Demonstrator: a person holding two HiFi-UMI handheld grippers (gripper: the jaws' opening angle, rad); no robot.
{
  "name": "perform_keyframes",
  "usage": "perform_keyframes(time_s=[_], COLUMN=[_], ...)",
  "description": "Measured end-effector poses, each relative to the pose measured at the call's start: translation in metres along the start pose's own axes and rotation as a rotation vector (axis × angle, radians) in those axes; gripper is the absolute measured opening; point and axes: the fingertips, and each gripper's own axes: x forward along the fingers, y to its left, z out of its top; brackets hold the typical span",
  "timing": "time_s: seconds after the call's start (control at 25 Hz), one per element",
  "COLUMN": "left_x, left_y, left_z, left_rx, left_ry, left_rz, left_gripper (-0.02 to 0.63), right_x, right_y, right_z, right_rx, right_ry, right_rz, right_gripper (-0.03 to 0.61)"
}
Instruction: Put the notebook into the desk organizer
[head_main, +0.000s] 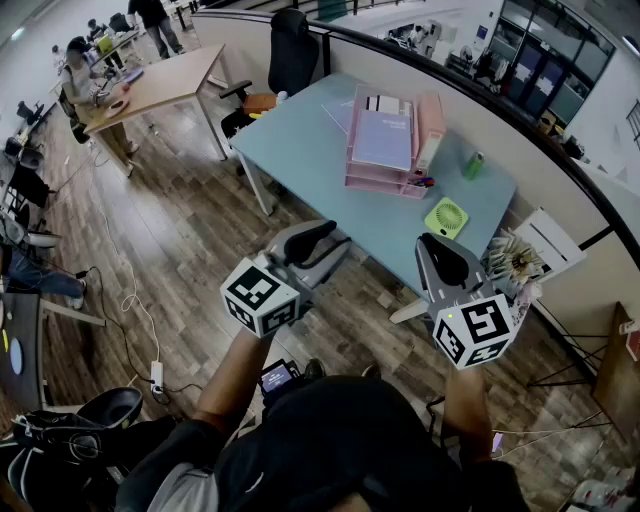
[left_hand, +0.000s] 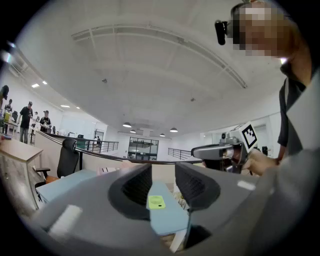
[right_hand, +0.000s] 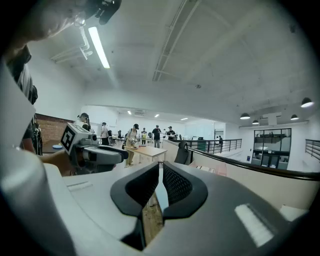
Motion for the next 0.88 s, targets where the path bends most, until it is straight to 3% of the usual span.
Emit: perform_keyframes(time_s=[0.6,0.76,0.88], left_x=[-0.007,-0.014,-0.016], left_y=[0.020,0.030,0.037], left_z=[0.002,-0.004,-0.004], left_rx=[0.009,0.006,0.007], left_ry=[-0.001,0.014,0.010], left_rz=[-0.031,-0.046,-0.057], left_gripper=[0.195,0.195,0.195], right_x=[0.016,0.025,0.031], right_y=[0.010,0.019,0.024], right_z=[0.000,0.000,-0.001], right_rx=[0.003,0.016,0.014], right_ry=[0.005,0.000,0.000], right_rz=[-0.040,-0.043,-0.054], right_gripper=[0.009,0.087,0.091])
